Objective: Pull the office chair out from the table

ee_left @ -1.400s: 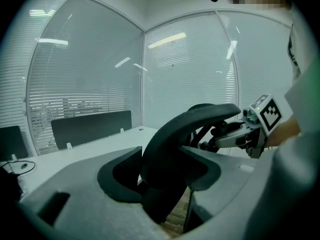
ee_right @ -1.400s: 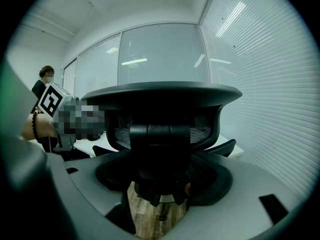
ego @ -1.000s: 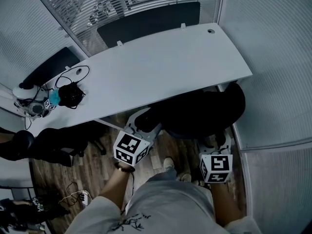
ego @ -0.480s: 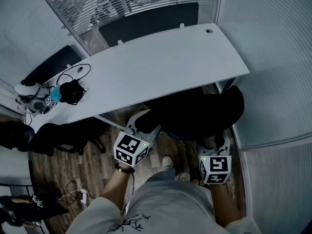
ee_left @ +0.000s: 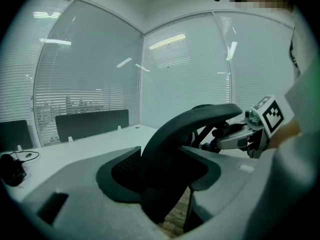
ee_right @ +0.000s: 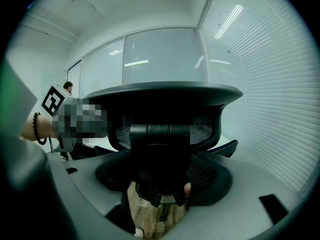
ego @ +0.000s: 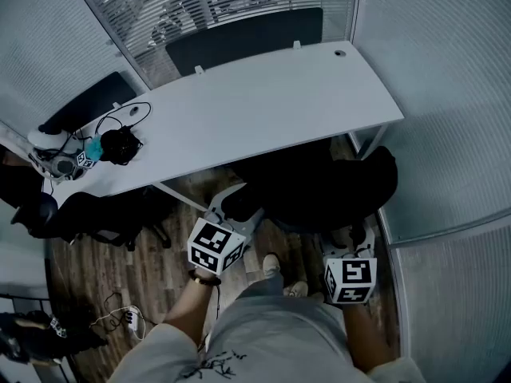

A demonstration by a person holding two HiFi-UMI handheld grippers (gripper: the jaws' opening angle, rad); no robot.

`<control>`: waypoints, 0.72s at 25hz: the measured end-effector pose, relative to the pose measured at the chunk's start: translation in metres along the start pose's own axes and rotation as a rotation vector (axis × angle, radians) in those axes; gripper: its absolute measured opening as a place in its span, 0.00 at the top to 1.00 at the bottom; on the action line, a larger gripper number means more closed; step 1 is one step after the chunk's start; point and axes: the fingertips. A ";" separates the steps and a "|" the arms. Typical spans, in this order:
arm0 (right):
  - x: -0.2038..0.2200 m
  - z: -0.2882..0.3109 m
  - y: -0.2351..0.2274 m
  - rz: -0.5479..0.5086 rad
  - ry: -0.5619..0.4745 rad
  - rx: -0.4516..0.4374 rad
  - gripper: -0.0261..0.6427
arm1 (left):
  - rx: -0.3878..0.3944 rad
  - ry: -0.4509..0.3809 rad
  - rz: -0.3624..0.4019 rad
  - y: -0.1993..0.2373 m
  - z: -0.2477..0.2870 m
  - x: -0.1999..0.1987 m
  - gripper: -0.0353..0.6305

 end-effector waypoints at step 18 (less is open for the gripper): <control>0.017 -0.052 -0.007 -0.021 0.018 -0.036 0.55 | -0.051 0.016 -0.015 -0.051 -0.027 -0.003 0.61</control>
Point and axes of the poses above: the fingertips, and each gripper's own axes: z forward along the fingers, y to its left, x out of its underside, and after that the axes turned 11 degrees about z, right-handed
